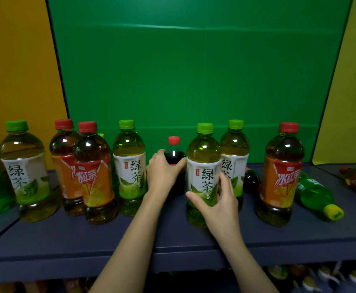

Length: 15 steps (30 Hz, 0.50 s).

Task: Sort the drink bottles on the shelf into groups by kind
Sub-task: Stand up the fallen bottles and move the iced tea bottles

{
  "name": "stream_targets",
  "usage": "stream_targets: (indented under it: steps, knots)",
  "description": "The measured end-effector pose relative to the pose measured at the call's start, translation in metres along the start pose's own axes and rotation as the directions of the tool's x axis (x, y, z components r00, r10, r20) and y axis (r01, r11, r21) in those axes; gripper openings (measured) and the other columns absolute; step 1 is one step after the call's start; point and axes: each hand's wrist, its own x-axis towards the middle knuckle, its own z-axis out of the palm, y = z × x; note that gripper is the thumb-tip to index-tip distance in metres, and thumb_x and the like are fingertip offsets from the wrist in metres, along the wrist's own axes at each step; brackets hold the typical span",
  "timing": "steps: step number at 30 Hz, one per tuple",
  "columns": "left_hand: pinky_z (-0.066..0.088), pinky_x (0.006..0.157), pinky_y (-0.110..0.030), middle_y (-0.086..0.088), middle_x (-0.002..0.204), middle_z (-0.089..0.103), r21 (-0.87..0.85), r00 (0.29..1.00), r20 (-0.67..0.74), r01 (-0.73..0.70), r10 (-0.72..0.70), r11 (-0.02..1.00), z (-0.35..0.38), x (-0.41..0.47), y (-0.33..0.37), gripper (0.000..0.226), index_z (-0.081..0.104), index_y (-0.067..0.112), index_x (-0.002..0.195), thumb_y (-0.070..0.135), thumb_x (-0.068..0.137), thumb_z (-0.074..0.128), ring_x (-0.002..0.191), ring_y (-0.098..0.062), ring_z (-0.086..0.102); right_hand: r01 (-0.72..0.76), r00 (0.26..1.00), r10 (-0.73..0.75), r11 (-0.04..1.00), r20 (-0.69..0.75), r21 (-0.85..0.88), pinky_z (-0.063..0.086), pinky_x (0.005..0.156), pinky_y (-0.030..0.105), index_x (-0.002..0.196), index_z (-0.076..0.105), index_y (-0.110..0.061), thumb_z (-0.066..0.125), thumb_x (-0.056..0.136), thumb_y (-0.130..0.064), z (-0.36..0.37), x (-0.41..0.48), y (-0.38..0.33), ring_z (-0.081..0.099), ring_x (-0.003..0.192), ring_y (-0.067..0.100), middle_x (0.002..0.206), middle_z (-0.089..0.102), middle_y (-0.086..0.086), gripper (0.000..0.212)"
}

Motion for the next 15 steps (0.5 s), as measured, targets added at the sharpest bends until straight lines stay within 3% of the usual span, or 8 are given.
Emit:
stream_targets:
  steps: [5, 7, 10, 12, 15]
  knots:
    - [0.043, 0.094, -0.043, -0.013, 0.121, 0.055, -0.092, 0.995, 0.097, -0.009, 0.018, 0.996, -0.001, -0.012, -0.010, 0.051, 0.049, 0.005, 0.122, 0.042, 0.087, 0.055, 0.112, -0.029, 0.052, 0.009, 1.000, -0.009, 1.000, 0.007, -0.029, 0.036, 0.095, 0.010, 0.134, 0.041, -0.012, 0.080, 0.066, -0.034, 0.005, 0.000, -0.003, 0.044, 0.118, 0.009, 0.124, 0.049, -0.002, 0.081]
    - [0.040, 0.099, -0.035, -0.011, 0.128, 0.053, -0.141, 0.997, 0.069, -0.035, 0.045, 0.989, -0.007, -0.025, -0.012, 0.046, 0.047, 0.005, 0.128, 0.033, 0.092, 0.051, 0.118, -0.027, 0.050, 0.012, 1.000, -0.012, 0.999, 0.010, -0.036, 0.035, 0.094, 0.006, 0.134, 0.040, -0.012, 0.079, 0.067, -0.034, 0.008, 0.000, -0.004, 0.044, 0.118, 0.009, 0.125, 0.048, -0.001, 0.080]
    - [0.041, 0.092, -0.028, -0.008, 0.120, 0.058, -0.198, 0.992, -0.017, -0.123, 0.122, 0.972, -0.023, -0.054, -0.014, 0.032, 0.052, 0.006, 0.123, 0.019, 0.093, 0.052, 0.111, -0.021, 0.054, -0.007, 0.999, 0.011, 0.997, 0.052, -0.071, 0.037, 0.102, 0.024, 0.137, 0.034, -0.010, 0.074, 0.072, -0.039, 0.012, 0.000, -0.004, 0.041, 0.125, 0.015, 0.132, 0.044, 0.004, 0.082]
    - [0.044, 0.084, -0.026, -0.002, 0.109, 0.060, -0.158, 0.974, -0.101, -0.217, 0.203, 0.963, -0.032, -0.075, -0.014, 0.025, 0.057, 0.008, 0.115, 0.016, 0.091, 0.056, 0.100, -0.016, 0.057, -0.017, 0.996, 0.024, 0.996, 0.083, -0.082, 0.038, 0.104, 0.029, 0.140, 0.029, -0.013, 0.069, 0.075, -0.043, 0.011, -0.002, -0.006, 0.040, 0.127, 0.013, 0.137, 0.043, 0.002, 0.082]
    - [0.046, 0.073, -0.022, 0.005, 0.094, 0.058, -0.133, 0.932, -0.204, -0.329, 0.299, 0.935, -0.041, -0.100, -0.012, 0.014, 0.060, 0.012, 0.101, 0.016, 0.088, 0.060, 0.086, -0.009, 0.057, -0.003, 0.990, 0.013, 0.997, 0.143, -0.073, 0.033, 0.100, 0.008, 0.141, 0.027, -0.024, 0.063, 0.082, -0.041, -0.001, -0.011, -0.010, 0.038, 0.123, -0.002, 0.136, 0.041, -0.012, 0.071]
